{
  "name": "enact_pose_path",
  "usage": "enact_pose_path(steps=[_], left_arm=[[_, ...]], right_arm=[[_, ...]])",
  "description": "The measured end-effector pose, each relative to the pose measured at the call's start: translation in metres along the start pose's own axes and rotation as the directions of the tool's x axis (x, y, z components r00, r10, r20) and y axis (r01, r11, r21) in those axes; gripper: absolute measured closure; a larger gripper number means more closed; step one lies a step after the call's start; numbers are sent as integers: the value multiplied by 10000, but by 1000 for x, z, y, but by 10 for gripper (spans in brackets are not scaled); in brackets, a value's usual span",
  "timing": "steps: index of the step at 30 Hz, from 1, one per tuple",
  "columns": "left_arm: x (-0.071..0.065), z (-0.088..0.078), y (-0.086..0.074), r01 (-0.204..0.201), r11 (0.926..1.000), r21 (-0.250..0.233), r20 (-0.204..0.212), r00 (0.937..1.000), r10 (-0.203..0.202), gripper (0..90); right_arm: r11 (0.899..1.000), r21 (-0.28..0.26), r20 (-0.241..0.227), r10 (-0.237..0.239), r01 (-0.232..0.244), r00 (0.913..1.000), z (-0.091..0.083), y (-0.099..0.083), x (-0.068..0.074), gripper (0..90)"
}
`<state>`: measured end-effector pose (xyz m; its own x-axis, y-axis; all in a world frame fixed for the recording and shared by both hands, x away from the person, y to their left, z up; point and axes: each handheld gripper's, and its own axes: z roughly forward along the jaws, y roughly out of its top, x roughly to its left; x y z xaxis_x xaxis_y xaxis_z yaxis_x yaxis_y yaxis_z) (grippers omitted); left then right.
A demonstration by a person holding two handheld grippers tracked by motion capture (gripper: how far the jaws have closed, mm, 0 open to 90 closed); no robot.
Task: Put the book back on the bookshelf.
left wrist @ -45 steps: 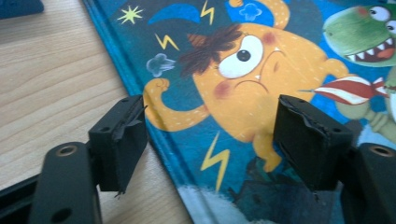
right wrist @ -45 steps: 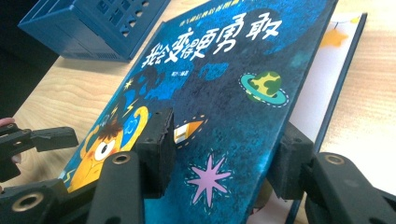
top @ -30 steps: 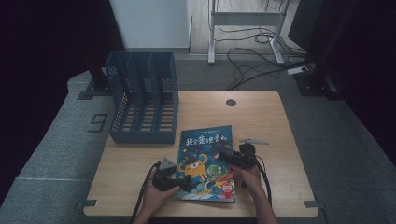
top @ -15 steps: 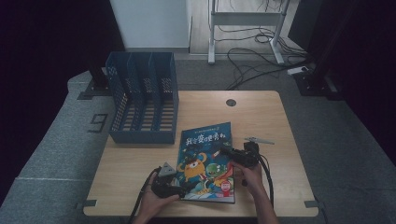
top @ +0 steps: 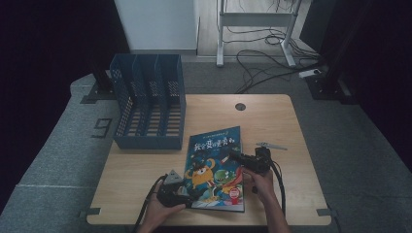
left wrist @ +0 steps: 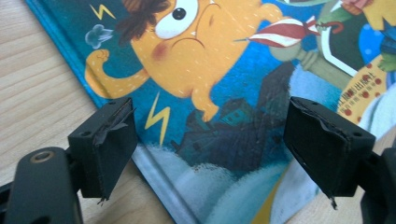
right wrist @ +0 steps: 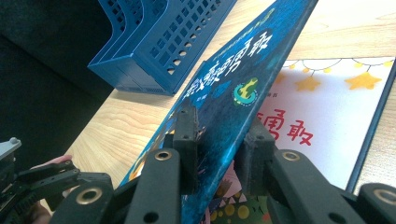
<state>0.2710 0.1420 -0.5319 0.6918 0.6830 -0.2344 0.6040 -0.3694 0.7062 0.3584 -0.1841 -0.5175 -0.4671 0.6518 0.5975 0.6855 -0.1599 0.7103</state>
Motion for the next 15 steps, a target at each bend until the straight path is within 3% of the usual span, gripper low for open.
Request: enact_pose_path(steps=[15], left_arm=[[-12, 6, -1, -380, 9988, 303, 330, 9988, 370, 163]], right_arm=[[9992, -377, 323, 171, -159, 9993, -14, 4, -10, 725]])
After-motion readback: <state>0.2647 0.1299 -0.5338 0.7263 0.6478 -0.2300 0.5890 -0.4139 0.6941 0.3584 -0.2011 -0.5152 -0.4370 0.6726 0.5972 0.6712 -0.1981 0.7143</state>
